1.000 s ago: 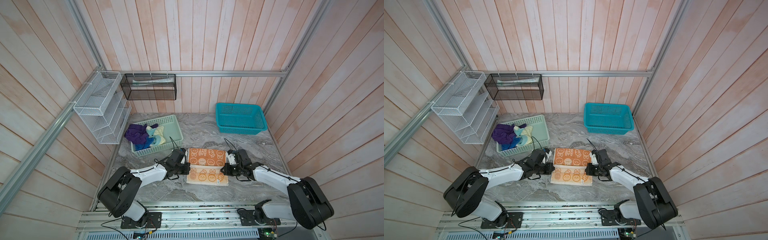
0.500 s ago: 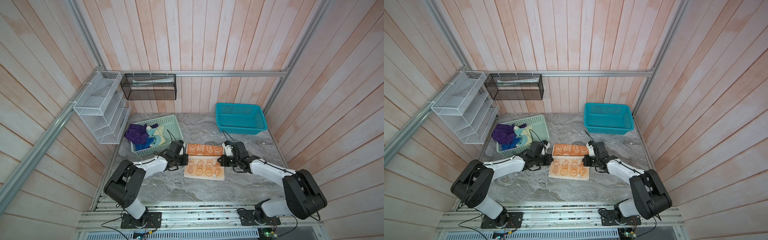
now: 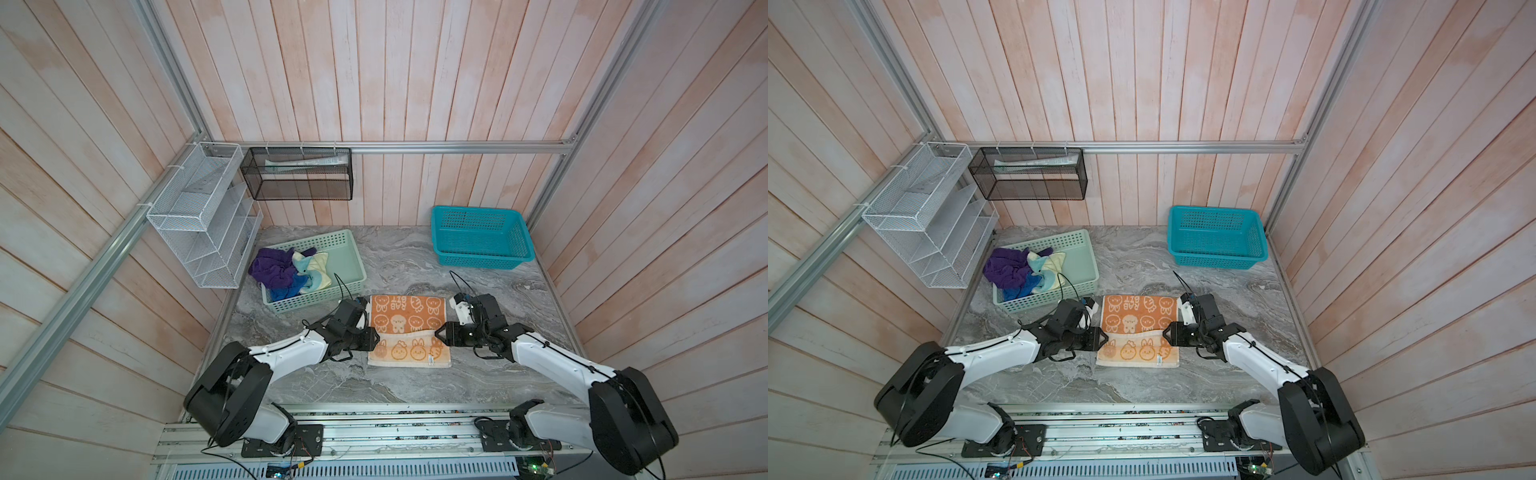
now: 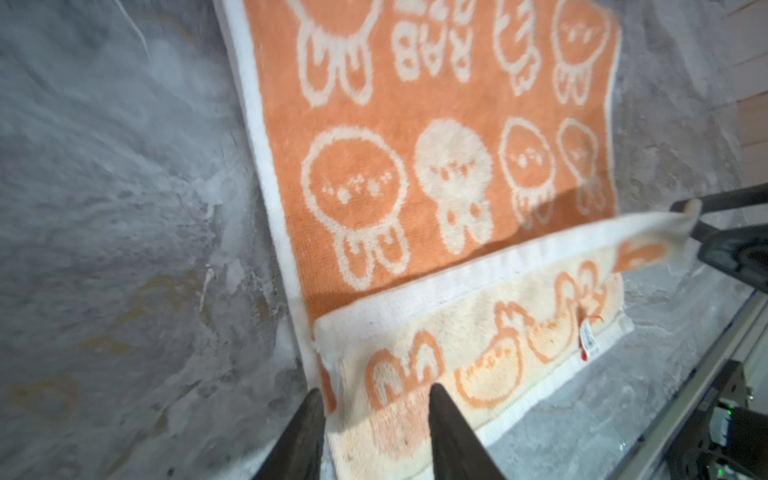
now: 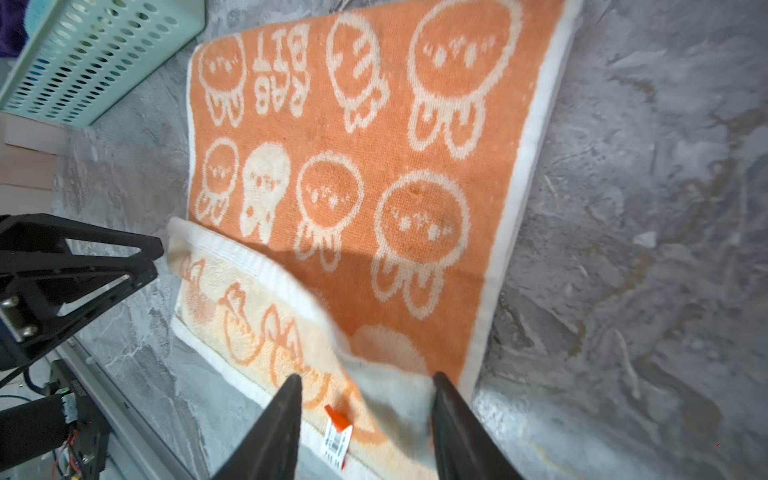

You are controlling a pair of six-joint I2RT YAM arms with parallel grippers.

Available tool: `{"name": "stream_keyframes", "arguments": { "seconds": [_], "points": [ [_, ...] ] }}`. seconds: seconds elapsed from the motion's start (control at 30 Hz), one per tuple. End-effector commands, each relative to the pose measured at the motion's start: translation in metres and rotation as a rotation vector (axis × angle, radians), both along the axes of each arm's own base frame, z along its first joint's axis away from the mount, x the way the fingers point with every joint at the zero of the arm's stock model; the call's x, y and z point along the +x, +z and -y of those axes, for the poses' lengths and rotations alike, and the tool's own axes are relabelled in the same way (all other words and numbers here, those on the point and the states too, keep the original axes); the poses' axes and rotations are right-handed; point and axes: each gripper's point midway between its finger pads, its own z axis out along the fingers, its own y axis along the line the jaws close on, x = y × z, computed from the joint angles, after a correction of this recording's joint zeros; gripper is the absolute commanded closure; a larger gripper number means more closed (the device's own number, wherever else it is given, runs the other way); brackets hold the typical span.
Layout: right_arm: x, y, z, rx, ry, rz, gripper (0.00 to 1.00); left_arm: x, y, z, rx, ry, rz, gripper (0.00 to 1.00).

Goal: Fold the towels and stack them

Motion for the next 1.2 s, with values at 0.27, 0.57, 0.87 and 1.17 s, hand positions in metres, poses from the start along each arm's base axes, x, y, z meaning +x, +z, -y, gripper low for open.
{"name": "stream_keyframes", "arguments": {
  "seconds": [0.27, 0.57, 0.87, 1.17],
  "points": [
    [0.047, 0.026, -0.008, 0.03, -0.043, 0.045, 0.53, 0.051, 0.035, 0.003, -0.013, 0.013, 0.05, 0.64],
    [0.045, -0.035, -0.037, -0.045, 0.039, -0.114, 0.77, 0.066, -0.025, 0.014, 0.071, 0.016, -0.112, 0.78],
    [0.007, -0.049, -0.036, -0.082, 0.061, -0.196, 0.82, 0.02, -0.037, 0.016, 0.147, -0.021, -0.139, 0.77],
    [-0.041, -0.044, -0.021, -0.105, 0.038, -0.221, 0.83, -0.036, -0.036, 0.023, 0.171, -0.084, -0.117, 0.76]
  ]
}}
